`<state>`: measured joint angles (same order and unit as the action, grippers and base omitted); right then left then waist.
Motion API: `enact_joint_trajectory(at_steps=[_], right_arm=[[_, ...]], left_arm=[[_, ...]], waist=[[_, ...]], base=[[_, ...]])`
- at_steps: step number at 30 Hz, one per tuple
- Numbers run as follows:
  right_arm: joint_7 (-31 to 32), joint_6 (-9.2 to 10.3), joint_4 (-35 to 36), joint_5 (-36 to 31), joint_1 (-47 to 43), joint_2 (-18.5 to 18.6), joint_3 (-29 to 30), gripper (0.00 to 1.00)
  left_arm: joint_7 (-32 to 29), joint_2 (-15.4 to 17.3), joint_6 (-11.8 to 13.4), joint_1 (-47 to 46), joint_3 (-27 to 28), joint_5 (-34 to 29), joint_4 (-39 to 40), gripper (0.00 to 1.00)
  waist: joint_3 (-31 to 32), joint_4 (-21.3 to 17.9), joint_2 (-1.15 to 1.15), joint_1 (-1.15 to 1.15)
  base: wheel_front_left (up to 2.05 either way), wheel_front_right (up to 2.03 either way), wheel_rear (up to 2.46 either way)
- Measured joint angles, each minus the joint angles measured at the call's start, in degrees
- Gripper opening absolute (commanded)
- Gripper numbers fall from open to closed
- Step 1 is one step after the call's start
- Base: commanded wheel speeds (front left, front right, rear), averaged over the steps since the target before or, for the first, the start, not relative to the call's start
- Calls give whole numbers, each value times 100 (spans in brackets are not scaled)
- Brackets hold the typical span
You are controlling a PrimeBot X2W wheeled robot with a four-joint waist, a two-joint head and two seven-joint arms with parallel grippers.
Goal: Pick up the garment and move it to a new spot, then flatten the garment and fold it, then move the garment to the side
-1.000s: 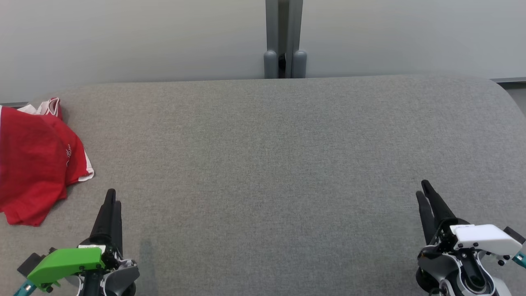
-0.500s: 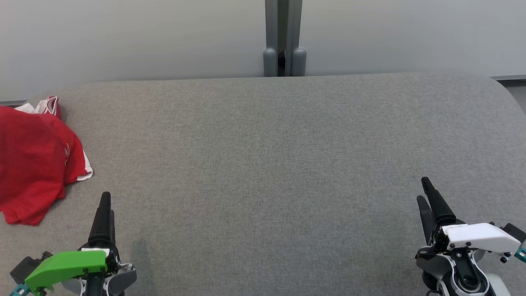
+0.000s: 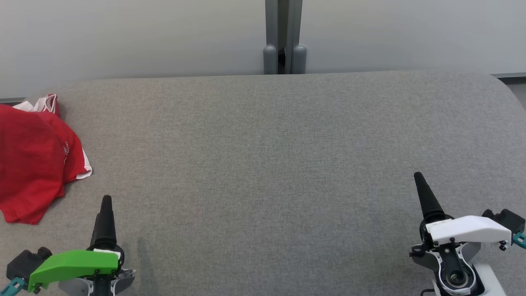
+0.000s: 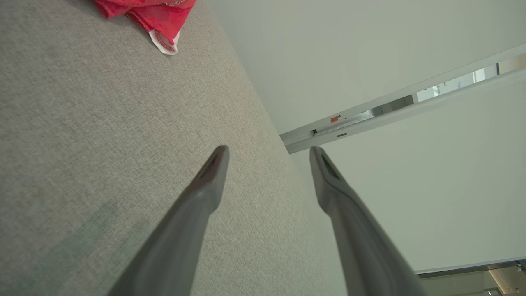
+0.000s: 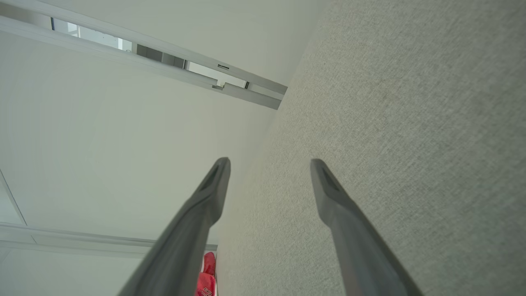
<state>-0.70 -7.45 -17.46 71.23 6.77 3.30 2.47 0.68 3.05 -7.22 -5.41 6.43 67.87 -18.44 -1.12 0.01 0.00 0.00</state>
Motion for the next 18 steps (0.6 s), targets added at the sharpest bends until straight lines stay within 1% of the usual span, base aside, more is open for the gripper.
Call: enact_joint_trajectory(at_steps=[12,18], right_arm=[[-253,0,14,-1580,57,-65,15,100],[-372,-1,12,-2143,57,-81,-27,100]], left_arm=[[257,44,-1,-1,-114,-1457,11,100],[365,49,-1,1,-229,-1904,4,100]], waist=[[-29,5,0,0],[-12,20,0,0]], base=[[0,0,0],[0,0,0]])
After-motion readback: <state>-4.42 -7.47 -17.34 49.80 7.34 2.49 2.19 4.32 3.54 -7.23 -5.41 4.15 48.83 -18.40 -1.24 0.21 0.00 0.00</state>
